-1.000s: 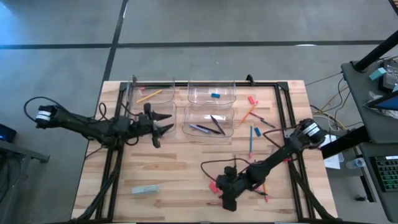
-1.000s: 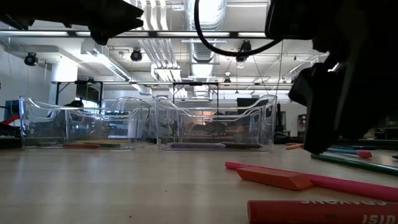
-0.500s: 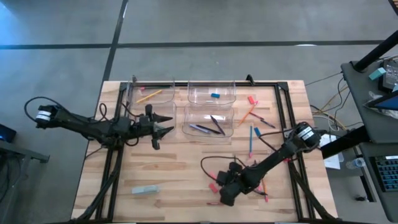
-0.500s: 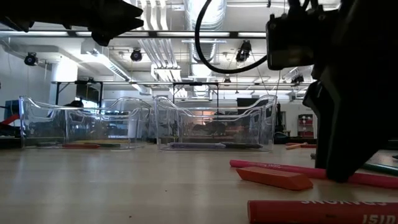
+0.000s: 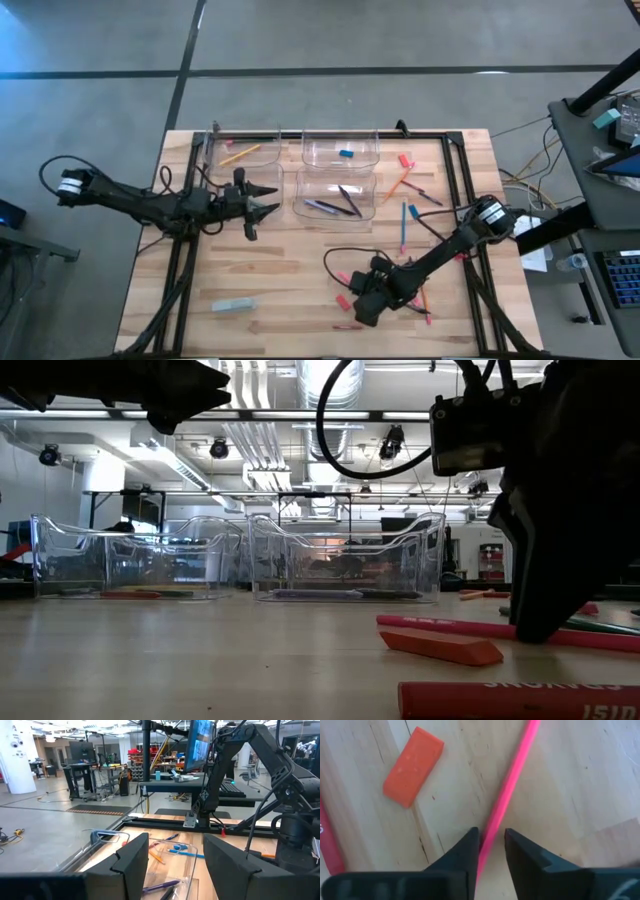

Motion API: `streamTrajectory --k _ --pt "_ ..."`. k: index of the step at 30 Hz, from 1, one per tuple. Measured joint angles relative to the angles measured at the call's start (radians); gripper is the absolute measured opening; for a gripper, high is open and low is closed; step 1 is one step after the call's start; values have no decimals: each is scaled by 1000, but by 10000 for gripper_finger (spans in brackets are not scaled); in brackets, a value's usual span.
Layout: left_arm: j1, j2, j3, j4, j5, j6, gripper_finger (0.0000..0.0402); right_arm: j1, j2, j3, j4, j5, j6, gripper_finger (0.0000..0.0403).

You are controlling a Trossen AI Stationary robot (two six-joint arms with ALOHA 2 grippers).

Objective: Sort crayons/erasers/pens/pencils in bins
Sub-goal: Put the pink pencil into the top left transparent bin

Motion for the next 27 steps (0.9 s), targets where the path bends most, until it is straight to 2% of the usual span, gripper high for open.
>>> streamTrajectory --k 8,18,23,27 --pt "0 2 0 0 0 -23 173 -8 -5 -2 1 6 -14 18" --pt "0 2 -9 -1 10 -27 173 -16 -189 -10 20 183 -57 14" --pt "0 7 -14 1 143 -34 173 -25 -278 -12 54 252 -141 13" --pt "0 38 -9 3 179 -31 173 -48 -360 -24 153 333 -256 13"
